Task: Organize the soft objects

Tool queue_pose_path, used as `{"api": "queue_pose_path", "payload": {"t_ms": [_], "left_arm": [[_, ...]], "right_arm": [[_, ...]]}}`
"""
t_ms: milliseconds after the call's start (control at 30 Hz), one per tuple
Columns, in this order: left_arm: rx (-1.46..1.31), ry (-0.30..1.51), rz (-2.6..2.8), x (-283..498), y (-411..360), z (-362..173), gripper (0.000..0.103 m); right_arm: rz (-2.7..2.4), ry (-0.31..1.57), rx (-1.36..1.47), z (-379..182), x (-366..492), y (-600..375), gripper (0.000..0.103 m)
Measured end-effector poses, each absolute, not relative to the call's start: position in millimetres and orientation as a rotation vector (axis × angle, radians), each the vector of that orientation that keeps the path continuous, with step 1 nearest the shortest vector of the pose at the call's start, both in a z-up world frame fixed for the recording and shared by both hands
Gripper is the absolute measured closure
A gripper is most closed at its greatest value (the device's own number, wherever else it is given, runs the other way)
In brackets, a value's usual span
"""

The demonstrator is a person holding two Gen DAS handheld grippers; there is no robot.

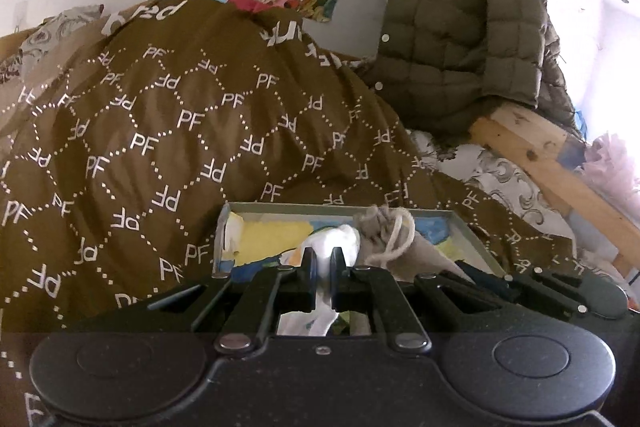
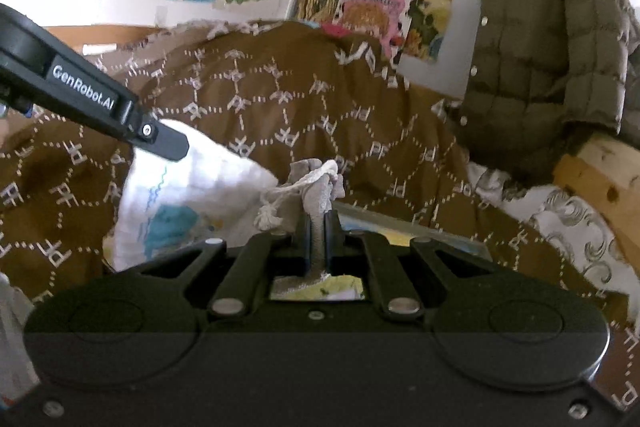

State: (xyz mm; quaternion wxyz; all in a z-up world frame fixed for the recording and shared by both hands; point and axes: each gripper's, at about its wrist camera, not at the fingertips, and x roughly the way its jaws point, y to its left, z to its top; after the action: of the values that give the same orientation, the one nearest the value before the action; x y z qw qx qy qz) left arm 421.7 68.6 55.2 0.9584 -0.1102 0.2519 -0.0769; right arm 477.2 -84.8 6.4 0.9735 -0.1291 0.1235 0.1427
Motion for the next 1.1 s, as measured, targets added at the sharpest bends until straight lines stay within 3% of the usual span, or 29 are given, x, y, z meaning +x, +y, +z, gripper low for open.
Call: {"api": "queue_pose_path", "payload": {"t_ms": [500,667,833,1100], "left_arm": [[-0.225,0.631,-0.111,427.6,74.7,3.5,0.096],[-0.212,0.647,-0.095,420.0,74.5,-1.9,0.088],[-0.227,0.625,-0.082,410.8,74.6,1.8,0.081],[-0.234,0.587,-0.078,390.7,70.5,9.8,0.065]], "right_arm": [[0.275,0.329,-0.293,-21.4,500.7,-84.1,0.100],[0.254,0.340,-0.272,-24.5,483.0,-86.7,0.099],[0.244,0.330,-0.251,-23.0,471.1,-90.9,0.084],[0.241,0.305,-0.202,-15.4,441.2,-102.1,0.049]]}}
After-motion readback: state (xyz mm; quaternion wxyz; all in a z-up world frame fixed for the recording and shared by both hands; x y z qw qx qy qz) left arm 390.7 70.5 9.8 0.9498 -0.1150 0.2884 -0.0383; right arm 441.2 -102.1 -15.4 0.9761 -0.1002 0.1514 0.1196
